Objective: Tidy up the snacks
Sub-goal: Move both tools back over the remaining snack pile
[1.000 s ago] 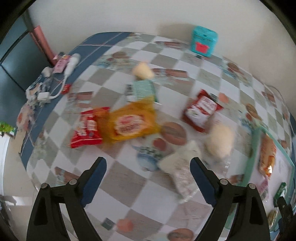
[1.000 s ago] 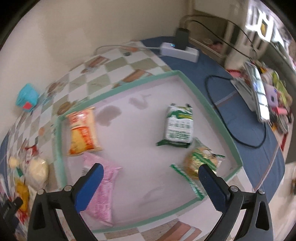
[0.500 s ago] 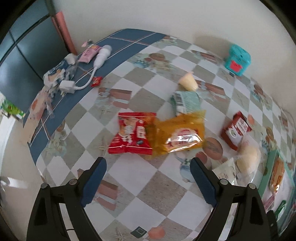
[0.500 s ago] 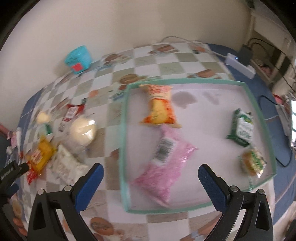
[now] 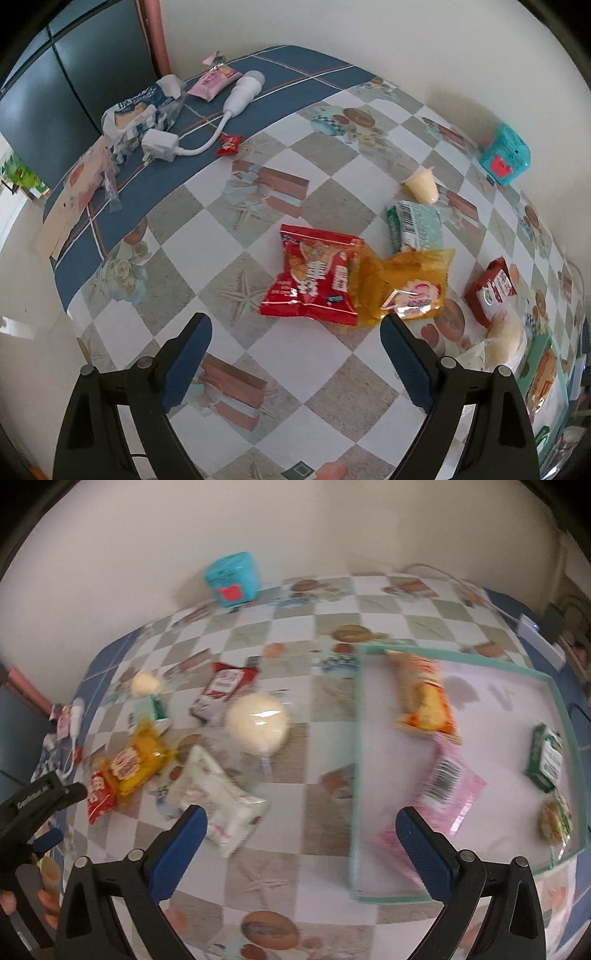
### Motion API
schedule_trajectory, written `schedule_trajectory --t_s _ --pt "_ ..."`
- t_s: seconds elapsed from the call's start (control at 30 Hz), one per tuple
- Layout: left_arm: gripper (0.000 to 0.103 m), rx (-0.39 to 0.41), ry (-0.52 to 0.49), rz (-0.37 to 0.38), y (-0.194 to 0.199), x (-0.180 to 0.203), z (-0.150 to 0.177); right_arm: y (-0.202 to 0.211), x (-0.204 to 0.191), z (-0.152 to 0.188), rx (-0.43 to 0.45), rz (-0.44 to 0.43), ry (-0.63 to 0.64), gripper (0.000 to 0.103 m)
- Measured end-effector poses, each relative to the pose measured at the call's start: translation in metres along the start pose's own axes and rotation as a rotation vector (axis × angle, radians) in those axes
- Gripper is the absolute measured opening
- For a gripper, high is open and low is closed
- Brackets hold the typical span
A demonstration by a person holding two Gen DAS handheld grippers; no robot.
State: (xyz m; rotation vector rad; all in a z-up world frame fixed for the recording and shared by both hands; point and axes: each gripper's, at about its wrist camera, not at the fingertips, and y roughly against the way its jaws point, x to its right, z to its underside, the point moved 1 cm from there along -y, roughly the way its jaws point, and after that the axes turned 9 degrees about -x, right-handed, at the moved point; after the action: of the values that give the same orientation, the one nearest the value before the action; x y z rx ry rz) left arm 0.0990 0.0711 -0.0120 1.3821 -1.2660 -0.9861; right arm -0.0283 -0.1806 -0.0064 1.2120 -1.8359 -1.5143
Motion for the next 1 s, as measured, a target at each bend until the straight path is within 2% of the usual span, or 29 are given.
schedule_trajectory --t_s 0.53,0.73,1.0 --pt "0.093 -0.061 0.130 0.043 -0.026 -0.055 -0.026 -0.045 -0.048 -0.015 -0.093 0.002 0.035 0.103" --pt "0.093 -0.064 0.120 0.077 -0.032 -0.053 -0.035 -0.062 -0.061 -0.017 -0.128 0.012 0.065 0.103" --pt "0.093 -0.073 0.055 0.118 -0.044 -0.030 -0.049 -0.081 -0.076 -0.016 -0.168 0.025 0.106 0.103"
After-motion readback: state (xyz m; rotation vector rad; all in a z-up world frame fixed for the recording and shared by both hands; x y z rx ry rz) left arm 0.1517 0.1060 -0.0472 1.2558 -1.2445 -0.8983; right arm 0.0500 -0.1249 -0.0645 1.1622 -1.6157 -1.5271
